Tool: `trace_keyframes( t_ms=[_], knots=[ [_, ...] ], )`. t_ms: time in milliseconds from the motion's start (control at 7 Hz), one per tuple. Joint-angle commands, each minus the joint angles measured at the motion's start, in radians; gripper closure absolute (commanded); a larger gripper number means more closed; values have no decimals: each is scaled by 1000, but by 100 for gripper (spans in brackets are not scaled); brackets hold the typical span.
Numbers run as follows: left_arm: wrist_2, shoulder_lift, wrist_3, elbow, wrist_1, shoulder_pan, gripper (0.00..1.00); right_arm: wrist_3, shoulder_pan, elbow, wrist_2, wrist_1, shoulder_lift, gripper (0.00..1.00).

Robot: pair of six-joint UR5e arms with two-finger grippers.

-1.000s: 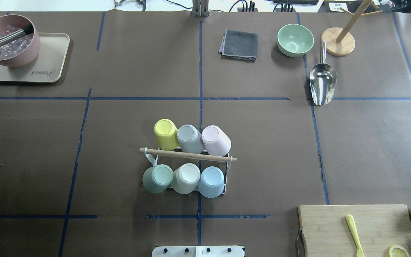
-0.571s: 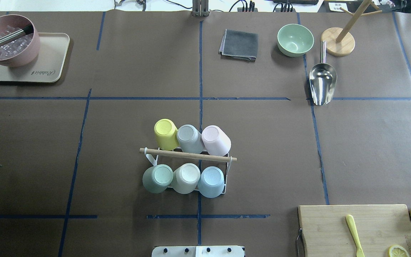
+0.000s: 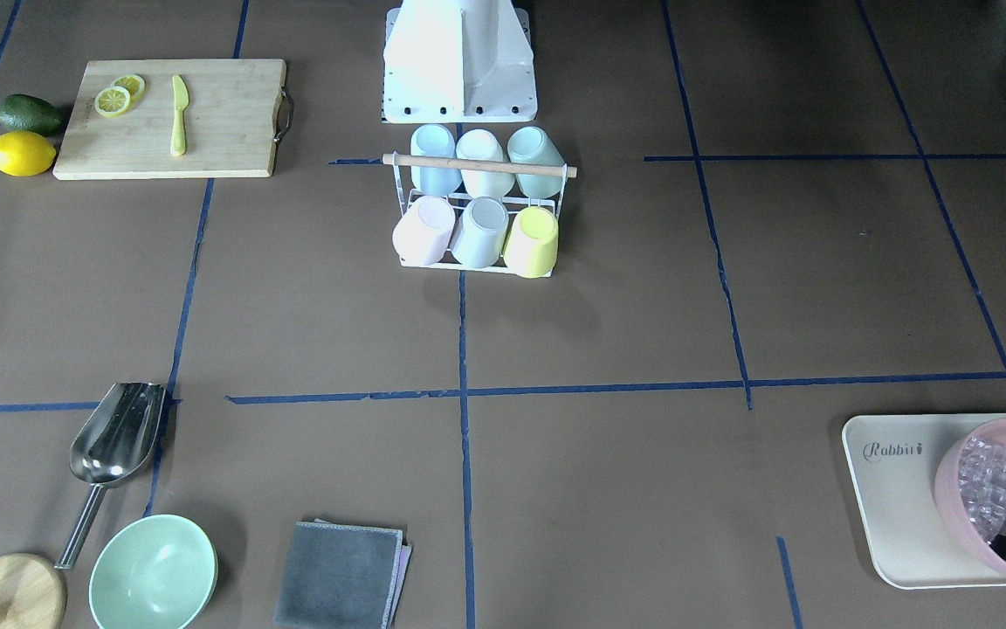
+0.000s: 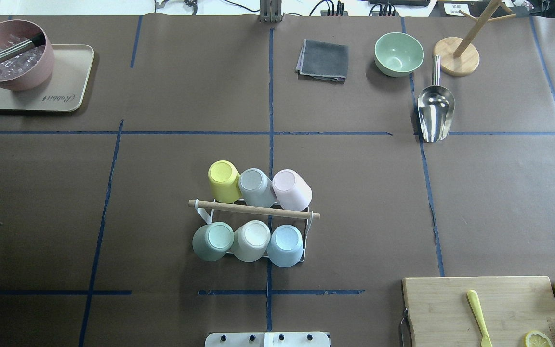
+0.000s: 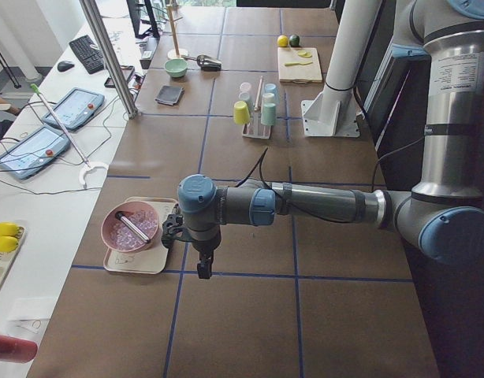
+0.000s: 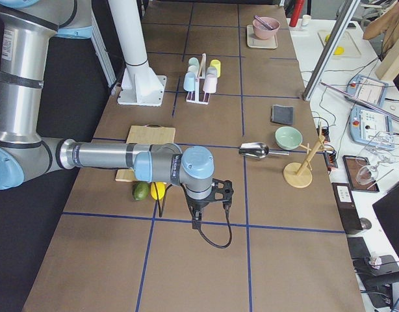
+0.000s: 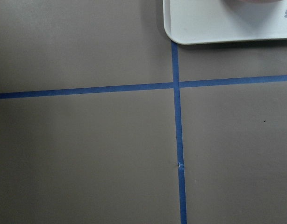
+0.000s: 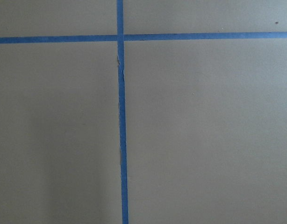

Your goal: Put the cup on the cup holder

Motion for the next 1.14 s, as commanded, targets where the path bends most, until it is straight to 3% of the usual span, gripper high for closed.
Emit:
trace_keyframes(
  t_ms=[0, 1000],
  knots=[
    [-42, 20, 2, 9, -8, -16, 0, 0, 10, -2, 4, 0, -6, 0],
    [-41, 23, 14, 12, -15, -16, 0, 0, 10, -11, 9, 0, -17, 0]
  ],
)
